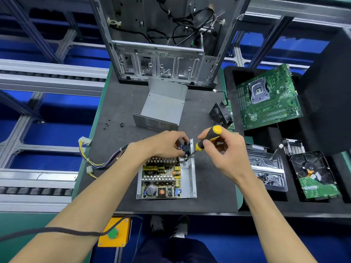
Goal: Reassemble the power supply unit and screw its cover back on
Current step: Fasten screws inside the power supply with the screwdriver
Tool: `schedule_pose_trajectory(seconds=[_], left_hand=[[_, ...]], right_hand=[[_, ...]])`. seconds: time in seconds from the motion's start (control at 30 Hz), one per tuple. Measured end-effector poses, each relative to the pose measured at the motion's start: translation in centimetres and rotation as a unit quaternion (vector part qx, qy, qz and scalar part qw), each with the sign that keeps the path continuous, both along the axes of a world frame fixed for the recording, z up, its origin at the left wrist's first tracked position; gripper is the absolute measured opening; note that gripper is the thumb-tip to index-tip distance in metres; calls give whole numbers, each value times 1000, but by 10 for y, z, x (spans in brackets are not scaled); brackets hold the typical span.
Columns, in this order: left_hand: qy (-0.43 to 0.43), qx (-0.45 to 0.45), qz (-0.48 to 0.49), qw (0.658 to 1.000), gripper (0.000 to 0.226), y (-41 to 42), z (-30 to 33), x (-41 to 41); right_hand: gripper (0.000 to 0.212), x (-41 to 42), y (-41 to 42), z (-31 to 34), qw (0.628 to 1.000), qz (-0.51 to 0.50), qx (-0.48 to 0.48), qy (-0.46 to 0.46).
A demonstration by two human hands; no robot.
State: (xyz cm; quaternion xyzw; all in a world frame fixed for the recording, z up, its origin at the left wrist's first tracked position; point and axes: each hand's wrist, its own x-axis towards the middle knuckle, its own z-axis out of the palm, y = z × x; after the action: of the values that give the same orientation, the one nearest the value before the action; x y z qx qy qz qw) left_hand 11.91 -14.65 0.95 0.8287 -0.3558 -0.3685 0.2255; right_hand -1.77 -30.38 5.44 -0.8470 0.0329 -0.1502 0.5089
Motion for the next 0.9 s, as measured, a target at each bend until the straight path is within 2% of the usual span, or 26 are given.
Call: schedule_pose_trajectory(seconds=[0.1,0.3,0.57,0.9], left_hand=[[-6,12,-32,999,48,-5,-10,4],[-66,-34,-17,997,34,-8,-26,10],[-59,-37,-48,996,37,-15,-33,11],[-50,-1,-32,998,26,-15,-37,20]], right_hand=[[10,-1,2,-1,1000,-6,3,4],[10,-4,6,-3,1000,-17,-1,11],[9,-7,13,-6,999,-31,-16,9],[9,-10,15,-7,999,-41,-21,10]])
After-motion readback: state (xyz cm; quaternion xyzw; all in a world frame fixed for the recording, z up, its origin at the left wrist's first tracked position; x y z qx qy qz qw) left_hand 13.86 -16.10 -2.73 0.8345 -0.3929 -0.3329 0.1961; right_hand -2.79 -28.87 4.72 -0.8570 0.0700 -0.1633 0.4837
